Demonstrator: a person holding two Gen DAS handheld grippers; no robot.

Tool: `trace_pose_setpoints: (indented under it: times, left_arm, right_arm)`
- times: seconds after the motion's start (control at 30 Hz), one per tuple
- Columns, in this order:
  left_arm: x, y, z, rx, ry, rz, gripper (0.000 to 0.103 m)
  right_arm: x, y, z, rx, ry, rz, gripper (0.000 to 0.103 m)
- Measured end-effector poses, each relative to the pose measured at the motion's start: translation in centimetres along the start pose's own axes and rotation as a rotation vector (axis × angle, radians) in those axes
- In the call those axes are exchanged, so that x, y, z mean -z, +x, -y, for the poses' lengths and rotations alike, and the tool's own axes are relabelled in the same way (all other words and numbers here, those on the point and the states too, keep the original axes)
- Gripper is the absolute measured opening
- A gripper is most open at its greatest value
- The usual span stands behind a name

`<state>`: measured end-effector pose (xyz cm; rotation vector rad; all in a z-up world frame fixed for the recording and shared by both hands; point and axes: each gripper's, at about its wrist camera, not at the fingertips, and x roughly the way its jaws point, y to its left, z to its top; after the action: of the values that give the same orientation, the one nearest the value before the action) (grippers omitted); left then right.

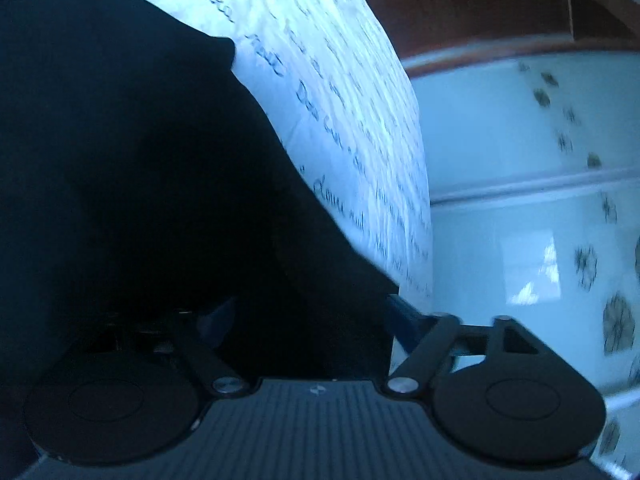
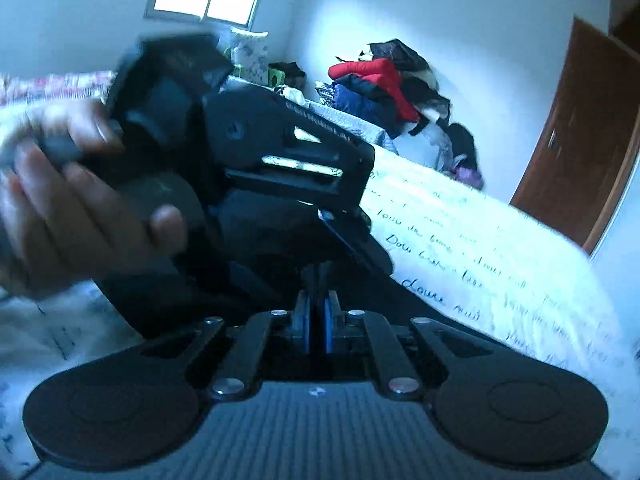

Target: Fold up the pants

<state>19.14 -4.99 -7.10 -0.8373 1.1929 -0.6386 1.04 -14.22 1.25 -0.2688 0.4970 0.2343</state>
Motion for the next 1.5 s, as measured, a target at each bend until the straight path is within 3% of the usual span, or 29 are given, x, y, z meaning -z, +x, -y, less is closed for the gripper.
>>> trace_pose_setpoints:
  times: [0.07, 0.1, 0.13, 0.17, 0.2, 0.27, 0.5, 0.87, 1.03, 1.07, 1.17, 1.23, 1.3, 1.37, 1.43, 1.5]
  left_arm:
    - [-0.4, 0.4, -0.4, 0.016, -0.031, 0.011, 0.059]
    - [-0.5, 0.5, -0.6, 0.015, -0.038, 0.015, 0.045]
    - [-0.6, 0.6, -0.7, 0.008, -0.037, 0.014, 0.037]
    - [-0.6, 0.5, -0.7, -0.002, -0.028, 0.009, 0.018]
    - [-0.5, 0.6, -0.8, -0.018, -0.016, 0.008, 0.012]
    - [-0.3, 0.2, -0.8, -0.042, 0.015, 0.026, 0.010]
    - [-0.2, -1.5, 0.6, -0.157, 0.197, 0.116, 0.010]
    - [1.0, -2.5, 1.3, -0.274, 0.354, 0.191, 0.011]
    - [1.8, -3.2, 2.4, -0.370, 0.471, 0.232, 0.022]
    - [1.9, -3.4, 2.9, -0.409, 0.508, 0.255, 0.030]
    - [2.3, -3.9, 4.5, -0.516, 0.628, 0.328, 0.046]
    - [2.2, -3.2, 5.5, -0.571, 0.705, 0.344, 0.053]
    - [1.8, -1.6, 6.2, -0.644, 0.773, 0.313, 0.055]
    - [1.9, 0.0, 6.0, -0.715, 0.815, 0.287, 0.056]
    - [2.5, 0.5, 6.0, -0.746, 0.845, 0.297, 0.058]
    - [3.2, 0.3, 6.0, -0.755, 0.871, 0.316, 0.060]
  right_arm:
    - [0.0, 0.2, 0.1, -0.022, 0.020, -0.009, 0.007]
    - [0.0, 0.3, 0.0, -0.031, 0.022, -0.012, 0.007]
    - [0.0, 0.5, -0.1, -0.042, 0.023, -0.018, 0.007]
    - [0.1, 0.7, -0.2, -0.052, 0.020, -0.024, 0.007]
    - [0.2, 0.8, -0.6, -0.058, 0.017, -0.030, 0.007]
    - [0.2, 1.2, -0.9, -0.067, 0.008, -0.043, 0.007]
    - [-0.4, 1.9, -1.6, -0.094, -0.012, -0.050, 0.007]
    - [-0.8, 3.7, -2.2, -0.131, -0.029, -0.063, 0.007]
    - [-1.0, 4.2, -1.5, -0.163, -0.003, -0.115, 0.009]
    - [-1.3, 3.7, -1.2, -0.186, 0.009, -0.118, 0.010]
    - [-2.2, 1.4, 0.9, -0.302, 0.114, -0.056, 0.010]
    - [-2.7, 0.5, 2.7, -0.331, 0.205, -0.009, 0.010]
    - [-2.7, 1.2, 3.6, -0.280, 0.218, -0.021, 0.010]
    - [-2.2, 2.8, 3.4, -0.199, 0.183, -0.089, 0.010]
    - [-1.4, 4.7, 2.9, -0.177, 0.147, -0.180, 0.010]
    - [-1.2, 4.4, 2.4, -0.160, 0.115, -0.174, 0.010]
